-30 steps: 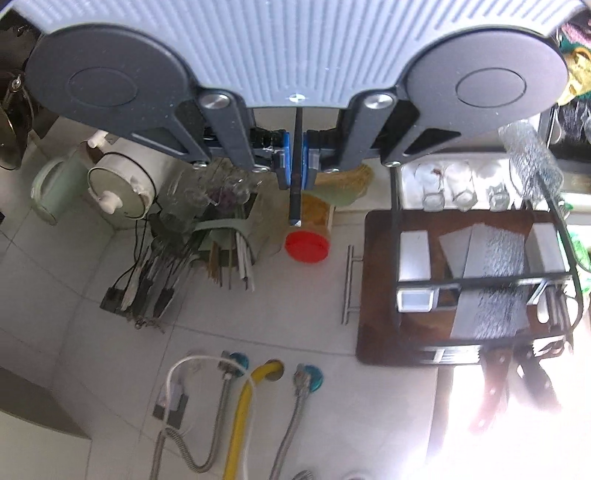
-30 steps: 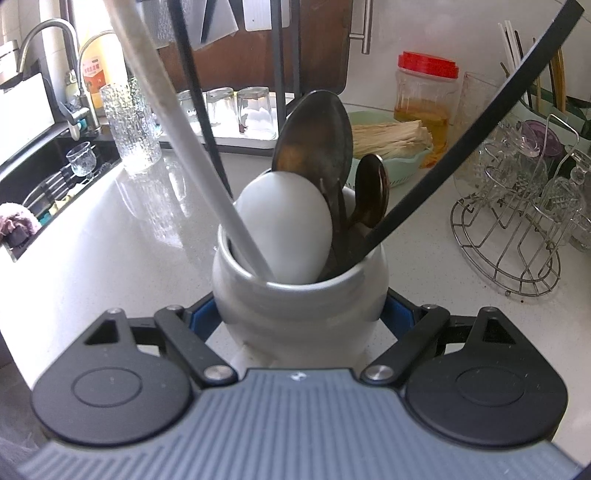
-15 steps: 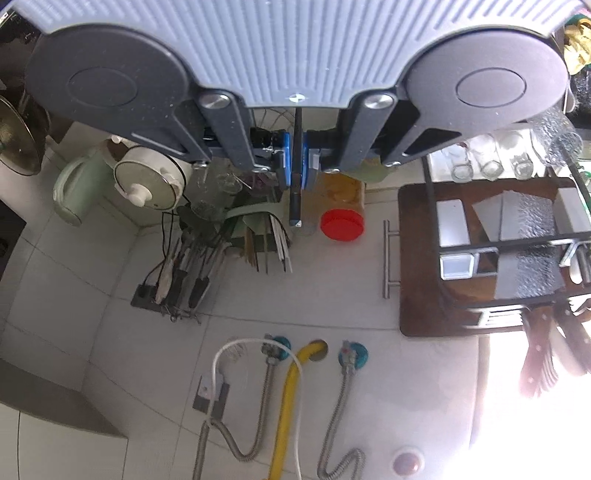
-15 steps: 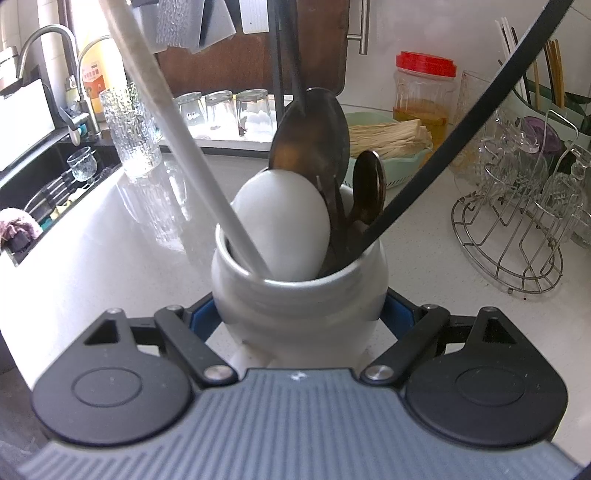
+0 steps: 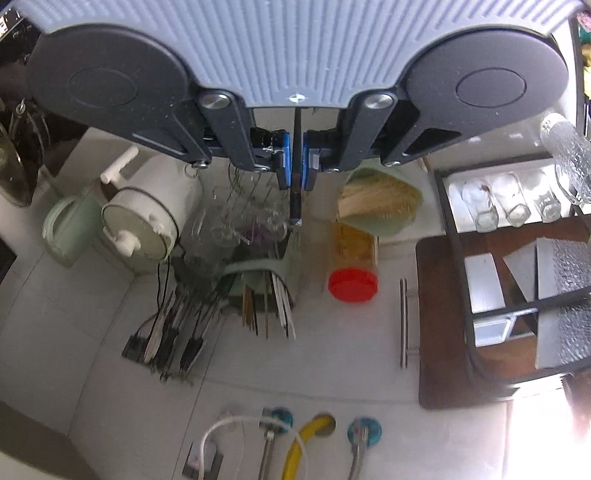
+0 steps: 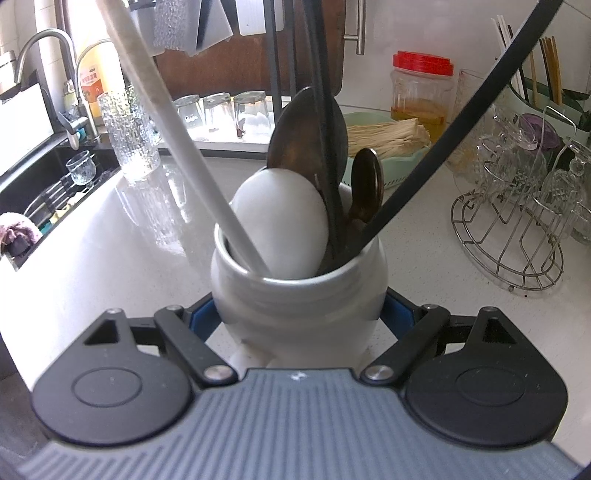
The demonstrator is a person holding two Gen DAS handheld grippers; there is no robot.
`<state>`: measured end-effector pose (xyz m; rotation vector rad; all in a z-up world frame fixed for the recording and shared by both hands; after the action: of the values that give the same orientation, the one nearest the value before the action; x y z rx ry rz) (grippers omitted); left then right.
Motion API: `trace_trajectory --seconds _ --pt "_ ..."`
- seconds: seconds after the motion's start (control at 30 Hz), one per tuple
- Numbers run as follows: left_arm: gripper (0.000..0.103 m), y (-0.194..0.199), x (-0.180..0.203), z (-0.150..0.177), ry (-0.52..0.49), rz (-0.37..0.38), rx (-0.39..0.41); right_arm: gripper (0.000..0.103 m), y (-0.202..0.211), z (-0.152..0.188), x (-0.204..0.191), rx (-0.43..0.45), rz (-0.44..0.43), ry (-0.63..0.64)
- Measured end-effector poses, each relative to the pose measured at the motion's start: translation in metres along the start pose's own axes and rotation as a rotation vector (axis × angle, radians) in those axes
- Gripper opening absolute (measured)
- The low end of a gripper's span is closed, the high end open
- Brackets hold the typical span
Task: Organize utensils
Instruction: 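Lower the black chopstick into the mug and open the left tool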
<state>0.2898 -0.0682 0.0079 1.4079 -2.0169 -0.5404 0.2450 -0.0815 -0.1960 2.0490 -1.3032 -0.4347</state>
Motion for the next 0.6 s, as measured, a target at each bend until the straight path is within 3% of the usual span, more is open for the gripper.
trace_trajectory --seconds 0.27,0.6 --pt "0.006 -0.025 0.005 0.001 -0.064 0.01 -0.213 0.091 0.0 0.001 0.0 0.002 0.001 0.001" --pt "0.006 -0.049 0.016 0.018 -0.133 0.013 -0.41 0.091 0.0 0.001 -0.001 0.021 0.012 0.0"
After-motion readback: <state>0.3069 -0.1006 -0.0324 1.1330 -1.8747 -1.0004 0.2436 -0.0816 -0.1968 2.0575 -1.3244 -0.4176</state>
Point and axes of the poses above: each gripper's, at about its wrist camera, not at the fingertips, and y roughly against the way its jaws point, x to its right, z to its underside, the point moved 8 cm from there along -y, roughly the way its jaws point, and after that the axes turned 6 degrees about y, right-handed, at the moved point
